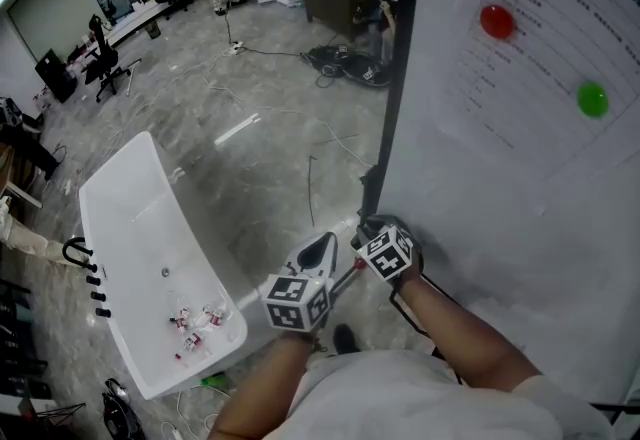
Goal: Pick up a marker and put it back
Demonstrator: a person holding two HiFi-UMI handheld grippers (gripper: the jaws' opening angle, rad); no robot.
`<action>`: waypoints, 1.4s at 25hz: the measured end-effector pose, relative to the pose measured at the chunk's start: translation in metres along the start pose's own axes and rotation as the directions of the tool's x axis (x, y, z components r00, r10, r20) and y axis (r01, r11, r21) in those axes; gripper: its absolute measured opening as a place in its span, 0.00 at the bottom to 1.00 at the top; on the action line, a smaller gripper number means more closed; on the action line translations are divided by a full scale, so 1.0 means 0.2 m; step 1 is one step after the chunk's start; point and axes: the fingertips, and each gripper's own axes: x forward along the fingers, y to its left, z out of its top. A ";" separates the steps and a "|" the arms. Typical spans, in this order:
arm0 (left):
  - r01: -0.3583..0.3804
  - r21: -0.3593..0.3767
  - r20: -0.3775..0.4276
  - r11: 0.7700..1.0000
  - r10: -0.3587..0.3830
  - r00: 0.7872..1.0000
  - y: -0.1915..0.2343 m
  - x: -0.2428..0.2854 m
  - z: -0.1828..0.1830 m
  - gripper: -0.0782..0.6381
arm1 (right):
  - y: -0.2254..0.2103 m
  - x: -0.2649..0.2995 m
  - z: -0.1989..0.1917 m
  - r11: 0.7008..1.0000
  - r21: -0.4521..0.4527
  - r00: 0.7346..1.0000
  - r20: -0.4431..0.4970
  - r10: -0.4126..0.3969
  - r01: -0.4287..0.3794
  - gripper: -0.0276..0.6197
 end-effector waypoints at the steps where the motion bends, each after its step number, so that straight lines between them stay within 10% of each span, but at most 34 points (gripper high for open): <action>1: 0.000 0.000 0.000 1.000 0.000 1.000 0.00 0.00 0.00 0.11 | 0.00 0.00 0.00 1.000 -0.004 1.000 0.003 -0.001 0.001 0.15; 13: 0.017 0.030 0.023 0.999 -0.018 1.000 -0.15 -0.01 0.06 0.11 | -0.03 -0.35 0.18 0.999 0.046 0.976 0.217 -0.015 0.006 0.14; 25: 0.033 0.113 0.091 0.993 -0.043 0.995 -0.41 -0.02 0.26 0.11 | -0.15 -1.07 0.47 0.983 0.162 0.800 0.600 -0.028 -0.088 0.14; 35: 0.032 0.105 0.172 0.994 -0.050 0.984 -0.55 -0.04 0.36 0.11 | -0.18 -1.24 0.53 0.983 0.154 0.764 0.645 -0.020 -0.104 0.14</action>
